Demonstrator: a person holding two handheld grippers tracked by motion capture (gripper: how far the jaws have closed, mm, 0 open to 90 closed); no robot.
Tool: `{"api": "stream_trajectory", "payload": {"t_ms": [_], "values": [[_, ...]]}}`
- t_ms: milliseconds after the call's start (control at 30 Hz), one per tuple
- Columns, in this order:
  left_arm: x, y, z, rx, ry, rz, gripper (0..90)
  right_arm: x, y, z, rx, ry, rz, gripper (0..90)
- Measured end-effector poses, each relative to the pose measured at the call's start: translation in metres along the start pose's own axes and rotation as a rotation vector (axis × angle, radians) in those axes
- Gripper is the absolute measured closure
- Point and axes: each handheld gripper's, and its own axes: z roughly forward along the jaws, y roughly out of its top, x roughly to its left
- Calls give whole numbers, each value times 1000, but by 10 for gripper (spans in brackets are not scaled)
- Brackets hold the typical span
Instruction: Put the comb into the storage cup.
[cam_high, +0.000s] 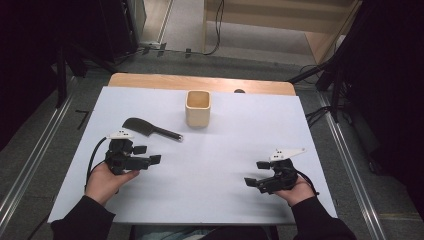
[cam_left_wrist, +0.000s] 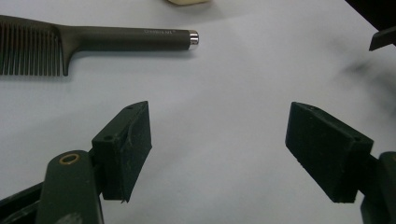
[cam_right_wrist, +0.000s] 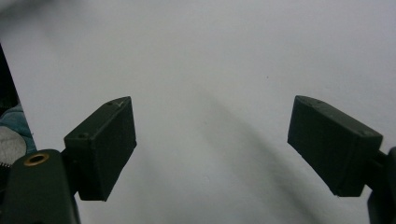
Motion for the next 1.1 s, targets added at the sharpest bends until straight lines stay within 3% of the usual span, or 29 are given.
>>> {"api": "stream_trajectory", "payload": {"t_ms": [100,233,433,567,767,900,1100], "values": [[1,5,2,2,-1,-7,233,-1,0,0,0,-2,-3,136],[2,14,3,10,-34,-40,243,0,0,-1,-3,2,1,136],[4,25,7,-3,-18,-30,241,0,0,0,-3,1,-3,136],[4,32,12,12,13,17,241,0,0,-1,-4,3,-6,136],[6,43,20,17,25,29,241,0,0,-1,-3,3,-7,136],[9,49,23,20,10,18,241,0,0,-1,-4,2,-7,136],[15,61,29,20,30,27,242,0,0,-1,-1,4,-11,136]]}}
